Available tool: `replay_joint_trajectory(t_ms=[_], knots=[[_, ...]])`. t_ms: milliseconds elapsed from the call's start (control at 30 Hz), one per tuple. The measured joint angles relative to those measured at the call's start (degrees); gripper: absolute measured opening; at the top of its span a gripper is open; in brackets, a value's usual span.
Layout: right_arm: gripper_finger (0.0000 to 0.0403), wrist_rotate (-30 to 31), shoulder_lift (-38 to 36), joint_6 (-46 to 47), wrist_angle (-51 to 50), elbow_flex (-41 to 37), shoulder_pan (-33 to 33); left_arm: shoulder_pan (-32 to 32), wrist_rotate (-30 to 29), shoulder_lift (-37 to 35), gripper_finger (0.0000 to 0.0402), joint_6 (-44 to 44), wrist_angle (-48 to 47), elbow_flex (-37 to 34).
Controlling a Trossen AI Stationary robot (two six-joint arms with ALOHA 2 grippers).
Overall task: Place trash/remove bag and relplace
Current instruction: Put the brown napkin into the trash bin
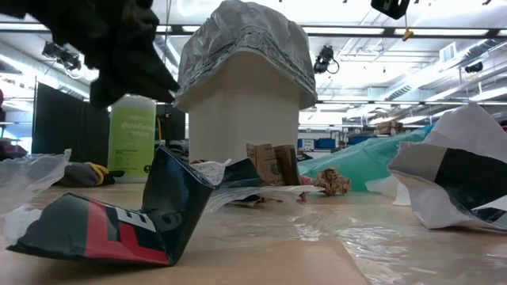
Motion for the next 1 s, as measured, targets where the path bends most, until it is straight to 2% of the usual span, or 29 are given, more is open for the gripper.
replay_joint_trajectory(t_ms=[400,667,867,1000], knots=[[0.0162,-0.02,0.00,0.20,0.45,0.00,0.00,0.68,-4.08,14.25,0.0110,1.22,7.79,-0.75],[0.0162,-0.07,0.00,0.48,0.48,0.00,0.00,3.76,-8.65,14.04,0.0110,1.92,8.24,-0.75],[0.0162,-0.20,0.00,0.48,0.45,0.00,0.00,5.55,-5.03,15.51,0.0113,6.26,10.05,-0.70],[0.0162,-0.20,0.00,0.48,0.42,0.00,0.00,6.32,-6.03,16.50,0.0114,6.84,11.26,-0.70]])
